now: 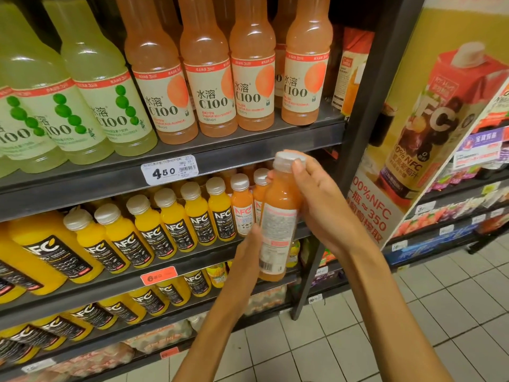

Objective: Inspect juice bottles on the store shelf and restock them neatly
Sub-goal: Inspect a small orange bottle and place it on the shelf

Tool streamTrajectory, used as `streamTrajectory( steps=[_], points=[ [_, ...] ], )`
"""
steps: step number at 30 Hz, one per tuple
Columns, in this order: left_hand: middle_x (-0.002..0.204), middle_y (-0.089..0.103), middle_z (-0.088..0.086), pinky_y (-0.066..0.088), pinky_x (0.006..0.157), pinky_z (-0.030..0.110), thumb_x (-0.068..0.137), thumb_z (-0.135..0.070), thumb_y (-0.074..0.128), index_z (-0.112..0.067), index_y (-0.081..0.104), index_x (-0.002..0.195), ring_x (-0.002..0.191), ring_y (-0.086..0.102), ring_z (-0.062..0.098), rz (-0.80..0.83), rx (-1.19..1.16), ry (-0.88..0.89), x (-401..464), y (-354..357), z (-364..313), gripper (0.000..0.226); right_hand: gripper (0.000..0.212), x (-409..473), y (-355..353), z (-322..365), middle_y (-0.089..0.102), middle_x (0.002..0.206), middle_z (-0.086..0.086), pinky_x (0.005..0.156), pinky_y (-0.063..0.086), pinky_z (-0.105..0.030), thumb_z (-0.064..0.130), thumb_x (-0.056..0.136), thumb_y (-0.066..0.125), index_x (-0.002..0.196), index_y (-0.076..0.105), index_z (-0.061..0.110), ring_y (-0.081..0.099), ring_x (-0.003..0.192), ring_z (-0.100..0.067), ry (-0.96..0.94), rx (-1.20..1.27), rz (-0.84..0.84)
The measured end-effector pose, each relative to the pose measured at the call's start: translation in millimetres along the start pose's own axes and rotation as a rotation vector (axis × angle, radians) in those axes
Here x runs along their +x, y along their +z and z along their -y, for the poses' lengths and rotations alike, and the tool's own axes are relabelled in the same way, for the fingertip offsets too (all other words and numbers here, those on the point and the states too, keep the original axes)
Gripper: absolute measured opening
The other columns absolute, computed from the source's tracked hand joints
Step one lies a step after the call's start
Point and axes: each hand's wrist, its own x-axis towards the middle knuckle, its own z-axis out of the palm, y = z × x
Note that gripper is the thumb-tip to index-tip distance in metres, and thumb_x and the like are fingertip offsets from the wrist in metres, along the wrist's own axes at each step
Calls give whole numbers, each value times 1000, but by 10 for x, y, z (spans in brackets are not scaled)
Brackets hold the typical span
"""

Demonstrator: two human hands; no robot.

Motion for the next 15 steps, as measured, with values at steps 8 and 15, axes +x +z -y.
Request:
streamTrajectory(
  steps=[8,15],
  points=[
    [82,69,12,55,66,35,93,-56,18,-12,71,93,67,67,22,250,-384,-336,10,47,-4,69,32,54,11,-63,69,83,-3,82,54,-34,40,95,44,108,57,14,67,83,-18,82,223,87],
    [129,55,-3,53,82,20,78,-60,29,-38,46,116,115,57,15,0,50,-3,84,90,-41,47,53,64,-4,-138,70,100,0,71,55,-23,59,79,50,121,51,27,69,90,-11,67,10,-120]
  ],
)
